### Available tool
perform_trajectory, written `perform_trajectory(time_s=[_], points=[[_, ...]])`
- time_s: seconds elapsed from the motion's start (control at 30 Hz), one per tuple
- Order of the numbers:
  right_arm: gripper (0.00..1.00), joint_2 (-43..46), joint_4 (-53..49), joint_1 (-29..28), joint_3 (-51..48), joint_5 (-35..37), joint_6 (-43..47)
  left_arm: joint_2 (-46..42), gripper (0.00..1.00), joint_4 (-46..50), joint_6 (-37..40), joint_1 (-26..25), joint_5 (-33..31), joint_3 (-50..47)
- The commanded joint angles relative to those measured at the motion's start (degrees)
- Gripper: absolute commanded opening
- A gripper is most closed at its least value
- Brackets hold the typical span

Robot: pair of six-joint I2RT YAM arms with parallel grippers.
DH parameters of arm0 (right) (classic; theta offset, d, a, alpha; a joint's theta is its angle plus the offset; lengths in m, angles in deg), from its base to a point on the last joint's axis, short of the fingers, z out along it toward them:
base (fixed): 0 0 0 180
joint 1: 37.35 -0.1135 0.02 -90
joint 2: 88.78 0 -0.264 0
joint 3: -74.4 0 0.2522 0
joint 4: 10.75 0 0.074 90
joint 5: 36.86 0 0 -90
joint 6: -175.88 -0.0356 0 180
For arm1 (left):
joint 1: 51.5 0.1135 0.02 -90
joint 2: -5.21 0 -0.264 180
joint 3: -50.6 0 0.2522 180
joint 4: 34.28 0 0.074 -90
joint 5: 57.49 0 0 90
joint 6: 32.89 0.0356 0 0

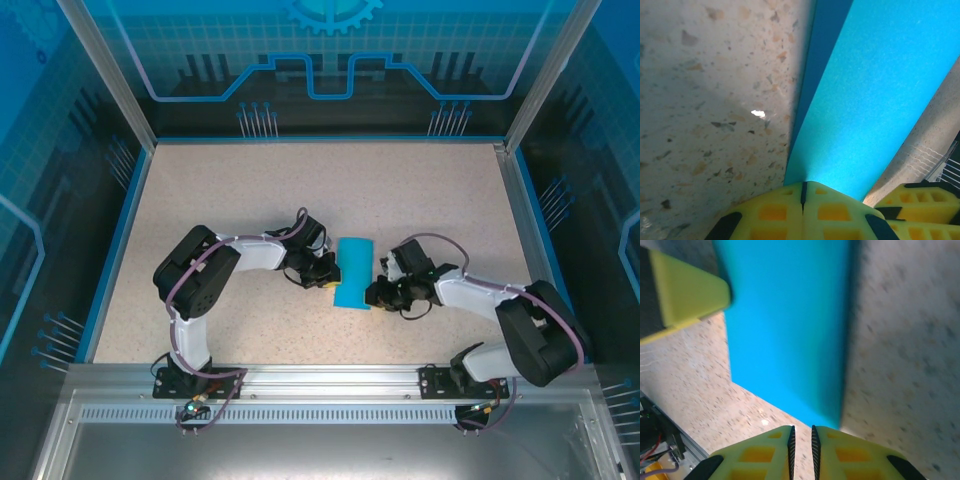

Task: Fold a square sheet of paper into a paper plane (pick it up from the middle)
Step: First fold in half a square sheet of paper at the center of the table.

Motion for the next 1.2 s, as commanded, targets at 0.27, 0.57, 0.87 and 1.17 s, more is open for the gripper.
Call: perform_trajectory(time_s=[0.27,0.57,0.87,1.17], points=[[0.19,-6.5,-0.5,-1.1,2.2,-0.7,1.0,6.8,0.02,10.5,-1.4,-1.2,-11.7,-4.1],[0.19,-0.2,-9.2,-1.1,-0.3,1.8,1.6,6.8,0.02,10.3,-0.7,-1.2,-11.6,-3.8],[0.20,4.6,-7.9,-4.1,4.7,7.6,-1.8,0.3,0.05,12.2,4.5,-1.2,-11.2,-0.2],[0.19,-2.5,-2.7,-7.7,5.4,14.5,-3.1,-3.4,0.12,10.4,7.4,-1.2,-8.4,4.0]])
